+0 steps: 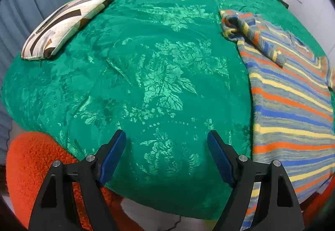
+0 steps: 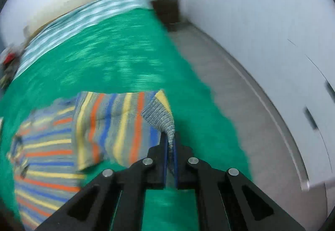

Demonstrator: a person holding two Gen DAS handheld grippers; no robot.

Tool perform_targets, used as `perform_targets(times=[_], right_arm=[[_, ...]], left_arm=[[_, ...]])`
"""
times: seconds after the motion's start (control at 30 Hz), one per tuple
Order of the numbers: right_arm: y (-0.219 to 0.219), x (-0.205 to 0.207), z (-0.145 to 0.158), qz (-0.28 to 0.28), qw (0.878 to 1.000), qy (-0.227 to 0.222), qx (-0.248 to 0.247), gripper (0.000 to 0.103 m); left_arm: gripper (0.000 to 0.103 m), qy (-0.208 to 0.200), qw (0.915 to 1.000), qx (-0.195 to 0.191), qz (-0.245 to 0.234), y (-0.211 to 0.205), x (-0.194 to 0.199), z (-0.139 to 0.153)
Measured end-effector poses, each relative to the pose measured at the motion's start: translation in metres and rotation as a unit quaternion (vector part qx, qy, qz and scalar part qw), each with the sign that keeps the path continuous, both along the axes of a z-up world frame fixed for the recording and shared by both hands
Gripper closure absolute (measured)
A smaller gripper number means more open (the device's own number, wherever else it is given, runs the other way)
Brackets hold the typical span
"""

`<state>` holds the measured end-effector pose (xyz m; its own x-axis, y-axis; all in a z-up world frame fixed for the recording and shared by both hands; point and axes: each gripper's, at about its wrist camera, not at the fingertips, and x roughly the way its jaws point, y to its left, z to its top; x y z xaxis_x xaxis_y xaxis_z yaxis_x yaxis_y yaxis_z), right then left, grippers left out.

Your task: Fold small clothes

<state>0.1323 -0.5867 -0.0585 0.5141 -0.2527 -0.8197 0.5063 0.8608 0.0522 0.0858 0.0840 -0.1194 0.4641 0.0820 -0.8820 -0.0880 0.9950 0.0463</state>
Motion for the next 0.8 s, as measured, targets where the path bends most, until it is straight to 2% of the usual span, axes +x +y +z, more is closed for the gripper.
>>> perform_targets(times=[0.07, 0.17, 0.27, 0.37, 0.47, 0.53, 0.57, 0.6, 0.67, 0.8], right_arm=[[-0.011, -0.007, -0.011, -0.02, 1.0, 0.008, 0.013, 0.099], [-0.017, -0.02, -0.017, -0.049, 0.998, 0.034, -0.005, 0.099], [-0.033, -0.037, -0.028, -0.093, 0.995, 0.046, 0.012, 0.099], [-0.032, -0.033, -0.042, -0.093, 0.993, 0.076, -0.001, 0.099], [-0.039, -0.035, -0.052, -0.092, 0.993, 0.081, 0.004, 0.099], [-0.043, -0.035, -0.052, -0.081, 0.994, 0.061, 0.037, 0.098], [-0.046, -0.041, -0.05, -0.076, 0.994, 0.044, 0.058, 0.092], [-0.051, -0.049, -0.046, -0.076, 0.993, 0.023, 0.084, 0.076], [-0.056, -0.065, -0.041, -0.079, 0.989, -0.008, 0.127, 0.062], [-0.06, -0.097, -0.046, -0.099, 0.97, -0.025, 0.219, 0.062]], left_arm=[[0.021, 0.002, 1.0, 0.004, 0.001, 0.0, -0.002, 0.0], [0.021, 0.001, 0.9999, 0.015, 0.003, 0.001, -0.005, 0.0], [0.021, 0.001, 0.9999, 0.014, 0.009, 0.005, -0.005, 0.0], [0.022, 0.01, 0.9998, 0.014, 0.011, 0.006, -0.002, -0.004], [0.022, 0.011, 0.9997, 0.017, 0.009, 0.005, -0.002, -0.004], [0.022, 0.01, 0.9998, 0.017, 0.008, 0.005, -0.003, -0.004], [0.022, 0.009, 0.9998, 0.016, 0.008, 0.005, -0.004, -0.004], [0.022, 0.01, 0.9998, 0.016, 0.008, 0.005, -0.004, -0.004], [0.022, 0.012, 0.9998, 0.013, 0.008, 0.004, -0.003, -0.005], [0.022, 0.016, 0.9998, 0.012, 0.002, -0.002, -0.001, -0.008]])
